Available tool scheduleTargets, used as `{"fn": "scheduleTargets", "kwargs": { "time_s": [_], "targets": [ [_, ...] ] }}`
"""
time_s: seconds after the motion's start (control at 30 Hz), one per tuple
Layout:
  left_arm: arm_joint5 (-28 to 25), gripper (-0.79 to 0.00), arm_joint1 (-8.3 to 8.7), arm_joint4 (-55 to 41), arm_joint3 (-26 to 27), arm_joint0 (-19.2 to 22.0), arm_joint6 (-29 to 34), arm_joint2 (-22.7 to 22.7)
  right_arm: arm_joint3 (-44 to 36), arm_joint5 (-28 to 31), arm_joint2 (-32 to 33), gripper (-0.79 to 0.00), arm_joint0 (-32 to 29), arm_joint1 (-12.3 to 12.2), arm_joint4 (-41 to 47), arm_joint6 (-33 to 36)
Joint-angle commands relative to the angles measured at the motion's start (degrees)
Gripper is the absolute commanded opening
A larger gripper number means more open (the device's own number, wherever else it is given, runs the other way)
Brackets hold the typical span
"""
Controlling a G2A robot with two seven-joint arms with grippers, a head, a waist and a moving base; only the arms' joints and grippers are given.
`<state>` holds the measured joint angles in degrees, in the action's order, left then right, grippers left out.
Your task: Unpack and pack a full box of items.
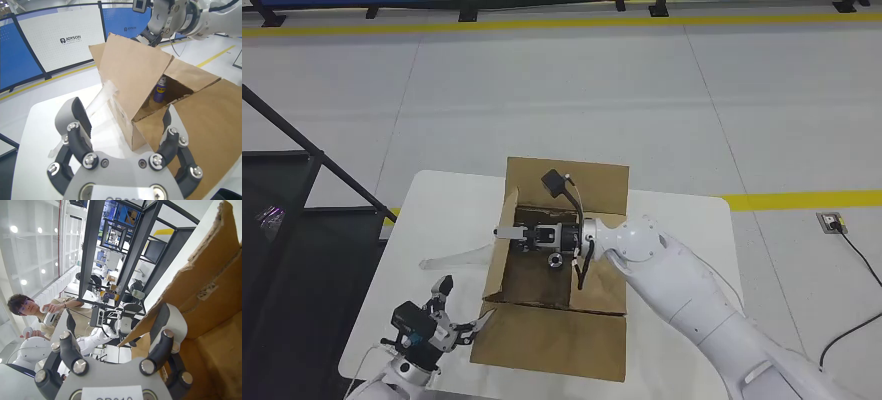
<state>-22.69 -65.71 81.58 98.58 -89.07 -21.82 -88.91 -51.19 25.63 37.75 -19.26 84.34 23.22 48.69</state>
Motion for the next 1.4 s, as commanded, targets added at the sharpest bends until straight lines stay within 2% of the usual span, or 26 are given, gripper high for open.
{"fn": "scheduleTargets", "kwargs": {
  "time_s": [0.0,0.13,0.27,0.47,0.67,0.83,0.97,1.07,1.2,1.37],
  "targets": [
    [3.23,0.000,-0.37,-1.21,-0.62,1.89,2.12,1.48,-0.32,-0.32,-0.15,0.000,0.10,0.41,-0.04,-0.09],
    [5.24,0.000,-0.92,-5.42,-2.85,5.52,5.24,3.25,-0.25,-0.18,-0.98,0.000,0.43,1.51,0.28,0.59],
    [5.34,0.000,-1.15,-8.30,-4.11,6.93,6.11,3.54,0.55,0.85,-1.56,0.000,0.88,2.52,0.48,1.63],
    [3.12,0.000,-0.92,-12.77,-4.29,4.89,4.75,0.33,0.57,2.37,-1.05,0.000,1.01,3.02,-0.85,2.69],
    [1.52,0.000,-0.56,-16.07,-3.88,2.09,4.05,-3.95,-0.92,2.91,0.63,0.000,0.02,2.48,-2.86,3.96],
    [2.00,0.000,-0.37,-17.69,-5.63,1.87,5.44,-6.60,-5.09,5.82,3.19,0.000,-2.10,1.13,-4.91,6.59],
    [1.39,0.000,-0.22,-18.31,-8.91,3.26,7.62,-7.39,-11.62,8.65,6.97,0.000,-5.61,-1.04,-8.33,9.15],
    [1.17,0.000,-0.14,-18.04,-11.78,5.00,9.32,-7.24,-19.01,8.28,10.78,0.000,-9.94,-3.01,-10.63,10.54],
    [0.74,0.000,-0.10,-17.03,-15.25,7.01,10.58,-6.43,-32.69,7.07,17.43,0.000,-18.00,-5.90,-12.33,13.89],
    [-0.35,0.000,0.06,-15.68,-17.14,7.68,9.82,-6.49,-33.84,6.83,18.02,0.000,-18.75,-6.13,-12.73,14.04]
  ]
}}
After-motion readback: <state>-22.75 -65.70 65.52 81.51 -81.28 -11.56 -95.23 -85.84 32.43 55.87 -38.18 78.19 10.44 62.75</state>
